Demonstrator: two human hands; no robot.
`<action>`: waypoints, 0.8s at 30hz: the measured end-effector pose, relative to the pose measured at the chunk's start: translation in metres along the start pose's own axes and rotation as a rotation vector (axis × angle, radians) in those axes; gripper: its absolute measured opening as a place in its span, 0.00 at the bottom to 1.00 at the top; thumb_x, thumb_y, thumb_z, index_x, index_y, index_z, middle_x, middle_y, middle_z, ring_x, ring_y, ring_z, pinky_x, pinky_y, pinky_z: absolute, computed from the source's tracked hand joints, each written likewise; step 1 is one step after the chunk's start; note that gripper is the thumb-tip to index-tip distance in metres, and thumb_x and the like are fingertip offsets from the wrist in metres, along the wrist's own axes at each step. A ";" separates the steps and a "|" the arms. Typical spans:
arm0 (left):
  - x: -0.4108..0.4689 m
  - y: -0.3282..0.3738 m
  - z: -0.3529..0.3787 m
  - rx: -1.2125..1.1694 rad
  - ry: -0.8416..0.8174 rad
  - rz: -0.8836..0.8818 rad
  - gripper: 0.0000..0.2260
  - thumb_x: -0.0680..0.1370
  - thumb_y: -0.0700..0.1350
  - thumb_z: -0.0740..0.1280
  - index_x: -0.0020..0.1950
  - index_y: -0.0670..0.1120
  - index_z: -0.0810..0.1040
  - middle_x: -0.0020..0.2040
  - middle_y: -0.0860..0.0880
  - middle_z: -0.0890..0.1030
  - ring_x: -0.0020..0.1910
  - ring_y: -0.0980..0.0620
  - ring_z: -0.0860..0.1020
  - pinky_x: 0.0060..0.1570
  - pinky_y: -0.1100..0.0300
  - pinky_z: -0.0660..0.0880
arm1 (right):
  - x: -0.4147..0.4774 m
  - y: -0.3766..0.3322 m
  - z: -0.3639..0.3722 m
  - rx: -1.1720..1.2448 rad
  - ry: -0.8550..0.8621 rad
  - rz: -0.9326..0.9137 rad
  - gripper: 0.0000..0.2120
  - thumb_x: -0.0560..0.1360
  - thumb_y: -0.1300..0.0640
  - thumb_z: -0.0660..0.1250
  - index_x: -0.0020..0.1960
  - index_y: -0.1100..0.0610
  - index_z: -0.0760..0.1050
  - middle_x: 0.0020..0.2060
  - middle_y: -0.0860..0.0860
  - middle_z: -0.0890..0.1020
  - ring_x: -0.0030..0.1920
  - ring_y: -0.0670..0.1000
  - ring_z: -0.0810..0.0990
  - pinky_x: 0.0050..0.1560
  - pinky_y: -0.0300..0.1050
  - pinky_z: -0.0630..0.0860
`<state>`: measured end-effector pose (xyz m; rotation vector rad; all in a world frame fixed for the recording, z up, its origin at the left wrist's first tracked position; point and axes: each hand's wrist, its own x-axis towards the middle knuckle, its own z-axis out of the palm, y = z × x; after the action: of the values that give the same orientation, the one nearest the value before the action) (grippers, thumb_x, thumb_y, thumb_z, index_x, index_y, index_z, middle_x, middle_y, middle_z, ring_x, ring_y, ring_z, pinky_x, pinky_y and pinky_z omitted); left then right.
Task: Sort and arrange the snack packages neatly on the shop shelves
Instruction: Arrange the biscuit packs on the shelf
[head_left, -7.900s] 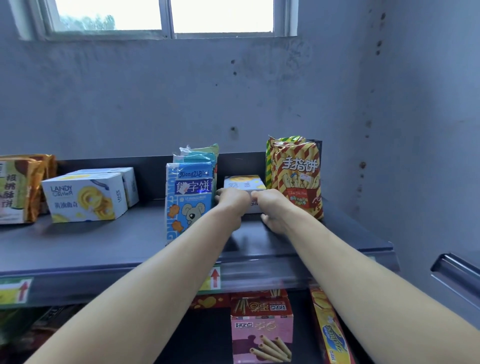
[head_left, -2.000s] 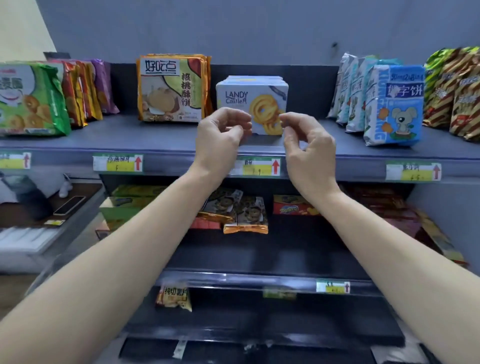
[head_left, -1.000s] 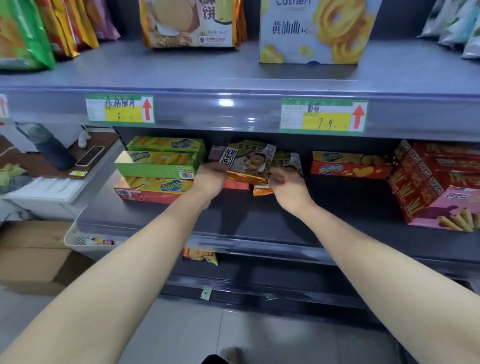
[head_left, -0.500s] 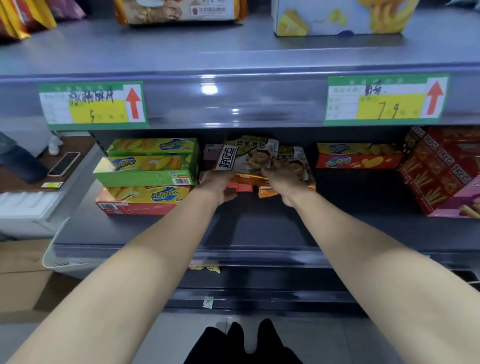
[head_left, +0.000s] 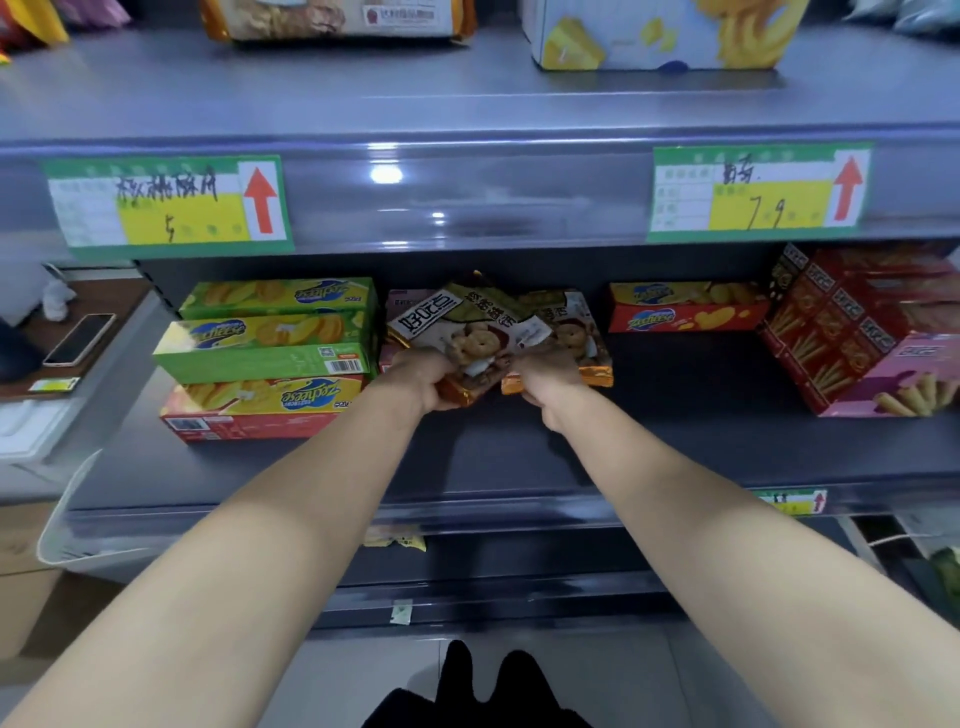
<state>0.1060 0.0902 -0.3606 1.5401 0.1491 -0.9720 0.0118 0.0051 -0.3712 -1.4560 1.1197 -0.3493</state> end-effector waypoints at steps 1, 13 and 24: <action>0.000 -0.002 -0.003 0.029 -0.010 0.007 0.15 0.79 0.29 0.57 0.63 0.41 0.69 0.56 0.40 0.76 0.58 0.40 0.77 0.59 0.38 0.71 | 0.000 0.001 -0.005 -0.031 0.031 -0.010 0.12 0.79 0.60 0.59 0.59 0.61 0.74 0.54 0.57 0.79 0.47 0.52 0.78 0.42 0.42 0.76; -0.040 -0.024 -0.022 0.241 0.001 0.148 0.18 0.76 0.23 0.56 0.57 0.43 0.71 0.59 0.37 0.78 0.51 0.43 0.79 0.43 0.52 0.75 | -0.026 0.015 -0.033 0.123 -0.038 0.096 0.06 0.77 0.59 0.62 0.53 0.59 0.72 0.45 0.57 0.81 0.48 0.57 0.81 0.46 0.48 0.77; -0.100 -0.047 -0.011 0.214 0.044 0.167 0.25 0.75 0.23 0.53 0.64 0.46 0.70 0.42 0.44 0.76 0.32 0.49 0.70 0.32 0.55 0.68 | -0.071 0.023 -0.078 0.175 -0.087 0.075 0.16 0.80 0.48 0.58 0.58 0.59 0.73 0.55 0.59 0.80 0.56 0.60 0.79 0.61 0.58 0.74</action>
<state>0.0193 0.1540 -0.3339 1.7409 -0.0545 -0.8421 -0.0920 0.0181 -0.3454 -1.2601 1.0443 -0.3200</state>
